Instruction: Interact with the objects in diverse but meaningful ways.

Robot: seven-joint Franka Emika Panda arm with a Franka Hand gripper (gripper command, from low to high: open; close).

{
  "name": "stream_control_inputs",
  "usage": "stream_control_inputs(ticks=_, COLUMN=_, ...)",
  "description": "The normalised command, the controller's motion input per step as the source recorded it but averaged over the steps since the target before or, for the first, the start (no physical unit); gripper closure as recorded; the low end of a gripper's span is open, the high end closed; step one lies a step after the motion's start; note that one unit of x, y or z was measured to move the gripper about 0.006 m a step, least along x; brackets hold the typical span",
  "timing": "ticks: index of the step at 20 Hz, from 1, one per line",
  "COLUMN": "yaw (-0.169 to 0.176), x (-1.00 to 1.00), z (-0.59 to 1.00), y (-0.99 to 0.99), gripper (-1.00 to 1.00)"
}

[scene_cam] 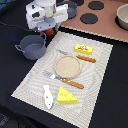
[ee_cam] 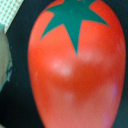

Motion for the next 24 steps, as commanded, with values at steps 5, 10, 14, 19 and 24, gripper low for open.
stream_control_inputs(ticks=5, yaw=0.0, x=-0.13, z=-0.35, y=0.17, gripper=1.0)
stream_control_inputs(ticks=10, yaw=0.0, x=-0.01, z=-0.19, y=0.18, gripper=1.0)
stream_control_inputs(ticks=14, yaw=-0.022, x=0.01, z=0.57, y=0.18, gripper=1.0)
stream_control_inputs(ticks=19, yaw=-0.004, x=-0.03, z=0.66, y=0.14, gripper=1.0)
stream_control_inputs(ticks=24, yaw=0.003, x=-0.1, z=0.35, y=0.06, gripper=1.0)
